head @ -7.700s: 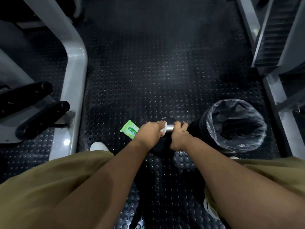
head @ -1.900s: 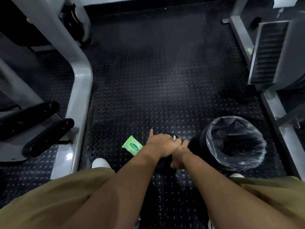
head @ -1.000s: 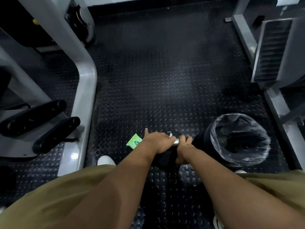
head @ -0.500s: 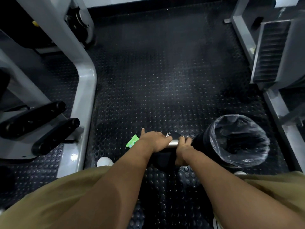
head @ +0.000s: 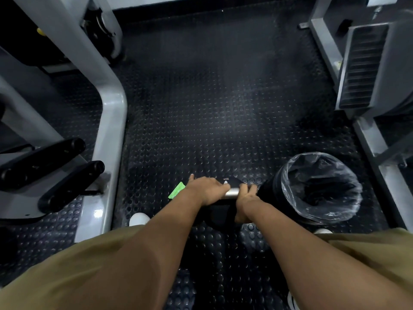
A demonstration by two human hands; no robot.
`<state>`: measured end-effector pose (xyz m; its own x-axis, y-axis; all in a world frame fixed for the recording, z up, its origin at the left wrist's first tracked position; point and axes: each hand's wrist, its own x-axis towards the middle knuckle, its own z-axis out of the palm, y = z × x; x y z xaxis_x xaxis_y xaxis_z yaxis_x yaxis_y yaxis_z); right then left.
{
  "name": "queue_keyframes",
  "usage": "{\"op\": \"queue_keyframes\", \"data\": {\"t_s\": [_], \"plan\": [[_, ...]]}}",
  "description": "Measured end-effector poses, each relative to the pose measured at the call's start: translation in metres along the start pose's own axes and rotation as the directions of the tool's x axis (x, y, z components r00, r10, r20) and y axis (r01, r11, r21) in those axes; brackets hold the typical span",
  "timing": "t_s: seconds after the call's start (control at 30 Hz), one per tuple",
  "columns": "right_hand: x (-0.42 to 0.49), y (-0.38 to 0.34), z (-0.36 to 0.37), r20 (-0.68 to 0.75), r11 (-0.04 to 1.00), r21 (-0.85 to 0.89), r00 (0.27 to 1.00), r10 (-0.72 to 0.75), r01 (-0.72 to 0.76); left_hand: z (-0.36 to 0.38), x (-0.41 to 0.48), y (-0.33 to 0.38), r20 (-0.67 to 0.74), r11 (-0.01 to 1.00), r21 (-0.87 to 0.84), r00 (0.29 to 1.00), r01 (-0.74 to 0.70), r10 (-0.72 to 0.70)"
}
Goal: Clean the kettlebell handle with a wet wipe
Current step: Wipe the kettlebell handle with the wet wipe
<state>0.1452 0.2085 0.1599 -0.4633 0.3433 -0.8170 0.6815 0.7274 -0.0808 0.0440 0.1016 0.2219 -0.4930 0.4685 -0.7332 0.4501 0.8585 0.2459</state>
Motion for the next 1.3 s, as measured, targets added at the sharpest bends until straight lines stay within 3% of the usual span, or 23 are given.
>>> {"op": "queue_keyframes", "data": {"t_s": [0.33, 0.6, 0.9, 1.17, 1.3], "plan": [[0.001, 0.004, 0.001, -0.002, 0.999, 0.001, 0.999, -0.035, 0.035, 0.006, 0.007, 0.034, 0.022, 0.997, 0.001, 0.997, -0.075, 0.075], [-0.001, 0.000, 0.000, -0.014, 1.000, 0.003, 1.000, 0.014, -0.014, -0.001, 0.008, -0.010, -0.023, 1.000, 0.001, 1.000, 0.009, -0.009], [0.003, 0.003, 0.001, 0.003, 0.999, 0.041, 1.000, -0.030, 0.030, 0.010, 0.006, 0.029, -0.002, 0.996, -0.011, 0.996, -0.085, 0.085], [-0.001, 0.001, 0.000, -0.031, 1.000, 0.030, 1.000, 0.003, -0.002, 0.019, 0.003, 0.005, -0.083, 0.995, 0.086, 0.996, 0.042, -0.035], [0.001, 0.002, 0.000, -0.015, 0.999, 0.039, 1.000, -0.016, 0.016, 0.018, 0.005, 0.010, -0.052, 0.999, 0.051, 0.999, 0.012, -0.009]]}}
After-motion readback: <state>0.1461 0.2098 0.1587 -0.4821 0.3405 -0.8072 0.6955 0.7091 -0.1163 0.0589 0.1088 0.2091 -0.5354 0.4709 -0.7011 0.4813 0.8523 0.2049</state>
